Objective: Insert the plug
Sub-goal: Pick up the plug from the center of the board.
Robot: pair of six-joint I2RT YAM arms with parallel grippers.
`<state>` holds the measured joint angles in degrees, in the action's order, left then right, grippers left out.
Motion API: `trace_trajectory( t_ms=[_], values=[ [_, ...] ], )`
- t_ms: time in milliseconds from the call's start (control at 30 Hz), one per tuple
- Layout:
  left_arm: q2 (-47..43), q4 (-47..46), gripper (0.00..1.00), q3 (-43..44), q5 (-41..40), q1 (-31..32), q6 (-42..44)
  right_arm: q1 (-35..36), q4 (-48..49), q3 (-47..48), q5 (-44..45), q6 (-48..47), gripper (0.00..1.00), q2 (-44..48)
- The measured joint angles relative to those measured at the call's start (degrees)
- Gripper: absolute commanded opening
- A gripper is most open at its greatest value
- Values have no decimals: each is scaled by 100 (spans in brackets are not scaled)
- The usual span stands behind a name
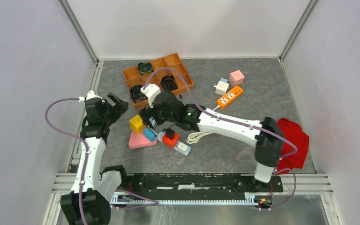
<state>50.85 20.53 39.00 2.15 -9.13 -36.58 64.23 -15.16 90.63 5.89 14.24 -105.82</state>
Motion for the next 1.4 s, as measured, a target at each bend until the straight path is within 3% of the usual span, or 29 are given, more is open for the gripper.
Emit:
trace_trajectory(
  t_ms=[200,367,533,600,833,1033,1400],
  values=[
    [11,-299,100,-28,1209,208,155,-691,13,-1025,754,-306,98,1134],
    [103,-411,100,105,1495,761,321,-1480,168,-2013,1534,-404,98,1641],
    [511,-614,100,328,1873,1475,656,-2267,520,-2822,1969,-448,77,1683],
    [638,-588,100,330,1945,1635,793,-2658,638,-2994,1950,-402,75,1617],
    [450,-385,100,328,1469,1676,1189,-3493,1193,-2798,1888,-212,78,975],
    [391,-236,100,328,1130,1676,1202,-3707,1211,-2201,1893,-205,87,365],
    [391,-173,99,328,1088,1676,1228,-4079,1191,-2017,1967,-162,89,-61]
  ],
)
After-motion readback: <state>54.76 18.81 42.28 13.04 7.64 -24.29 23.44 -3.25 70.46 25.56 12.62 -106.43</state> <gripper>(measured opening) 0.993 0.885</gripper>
